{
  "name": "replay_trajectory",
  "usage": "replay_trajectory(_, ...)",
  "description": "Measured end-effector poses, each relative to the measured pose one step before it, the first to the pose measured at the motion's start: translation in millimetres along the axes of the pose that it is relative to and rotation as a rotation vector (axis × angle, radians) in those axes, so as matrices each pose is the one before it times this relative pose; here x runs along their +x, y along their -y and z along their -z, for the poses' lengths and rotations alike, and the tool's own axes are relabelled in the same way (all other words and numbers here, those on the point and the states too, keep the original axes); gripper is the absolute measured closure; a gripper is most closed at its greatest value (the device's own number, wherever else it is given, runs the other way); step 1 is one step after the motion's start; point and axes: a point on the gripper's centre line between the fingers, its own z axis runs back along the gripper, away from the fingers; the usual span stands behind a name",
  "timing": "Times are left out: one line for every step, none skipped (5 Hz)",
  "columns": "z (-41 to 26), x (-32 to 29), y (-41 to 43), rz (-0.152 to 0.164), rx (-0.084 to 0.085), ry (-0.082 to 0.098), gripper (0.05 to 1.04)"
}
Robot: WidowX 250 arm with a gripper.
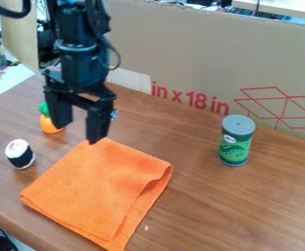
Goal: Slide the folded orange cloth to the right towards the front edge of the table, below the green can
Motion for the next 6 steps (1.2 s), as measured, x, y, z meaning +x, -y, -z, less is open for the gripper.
replay_trajectory(23.49,9.02,-16.31,-0.0084,0.0529,-0.0678,0.081)
replay_trajectory(16.26,6.33,-4.44,0.035,0.0379,-0.0024,0.081)
replay_trajectory(12.27,-1.86,5.13,0.0296,-0.0023,-0.0037,0.081)
replay_trajectory(16.3,-0.12,14.52,0.0459,-0.0031,-0.0352,0.081)
replay_trajectory(6.32,-1.31,3.4,0.0118,0.0037,0.0074,0.081)
replay_trajectory(5.82,6.35,23.38,0.0585,-0.0334,0.0073,0.081)
